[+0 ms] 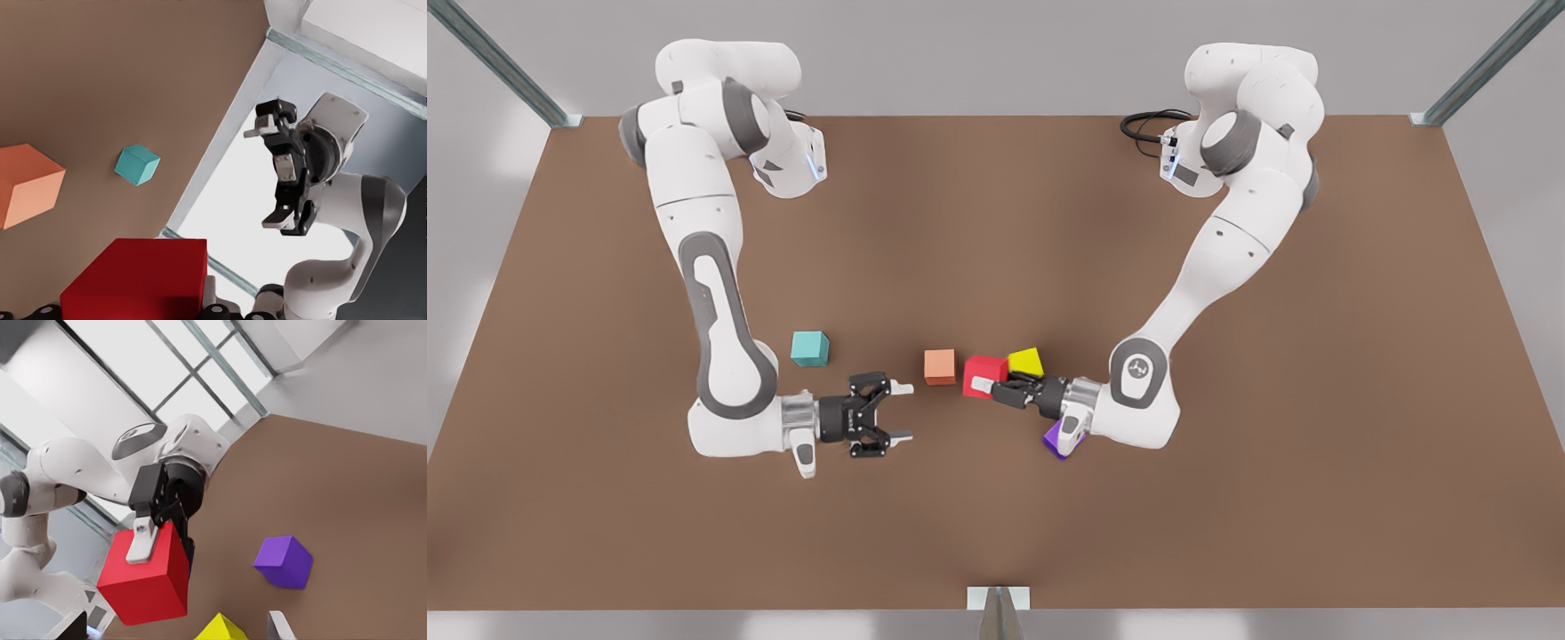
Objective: Pick up red wooden cube and pass to hand red wooden cube and place in blue wooden cube
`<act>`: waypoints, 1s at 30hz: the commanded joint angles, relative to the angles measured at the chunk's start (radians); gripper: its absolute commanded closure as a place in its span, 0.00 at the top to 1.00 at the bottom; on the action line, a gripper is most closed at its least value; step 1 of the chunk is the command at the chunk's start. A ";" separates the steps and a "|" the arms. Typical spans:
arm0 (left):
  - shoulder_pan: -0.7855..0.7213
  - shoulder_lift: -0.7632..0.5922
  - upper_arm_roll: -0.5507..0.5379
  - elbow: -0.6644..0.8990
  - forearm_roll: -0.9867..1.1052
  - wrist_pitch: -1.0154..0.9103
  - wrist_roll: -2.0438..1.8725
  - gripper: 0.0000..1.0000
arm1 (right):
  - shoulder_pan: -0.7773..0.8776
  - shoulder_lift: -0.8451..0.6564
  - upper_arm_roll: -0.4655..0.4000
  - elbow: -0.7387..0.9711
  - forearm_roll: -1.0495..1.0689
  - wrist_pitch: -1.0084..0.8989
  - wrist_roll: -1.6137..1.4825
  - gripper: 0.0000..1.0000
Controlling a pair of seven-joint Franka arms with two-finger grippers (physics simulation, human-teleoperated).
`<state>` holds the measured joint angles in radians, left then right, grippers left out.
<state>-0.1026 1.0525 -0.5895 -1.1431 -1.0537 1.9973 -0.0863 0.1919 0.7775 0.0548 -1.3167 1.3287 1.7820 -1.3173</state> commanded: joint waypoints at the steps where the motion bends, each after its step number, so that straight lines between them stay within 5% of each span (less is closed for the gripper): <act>1: -0.002 -0.002 -0.001 0.000 -0.028 0.046 0.266 0.60 | 0.012 -0.035 0.000 -0.042 0.027 0.011 -0.729 1.00; 7: -0.003 -0.002 -0.001 0.000 -0.028 0.048 0.281 0.60 | 0.043 -0.122 0.000 -0.216 0.142 0.119 -0.841 1.00; 30: -0.016 -0.005 -0.001 0.000 -0.029 0.072 0.278 0.60 | 0.116 -0.101 0.034 -0.262 0.293 0.209 -0.876 1.00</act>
<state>-0.1177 1.0494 -0.5899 -1.1432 -1.0718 2.0703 0.1177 0.3081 0.6776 0.0867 -1.5790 1.6155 1.9865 -2.0191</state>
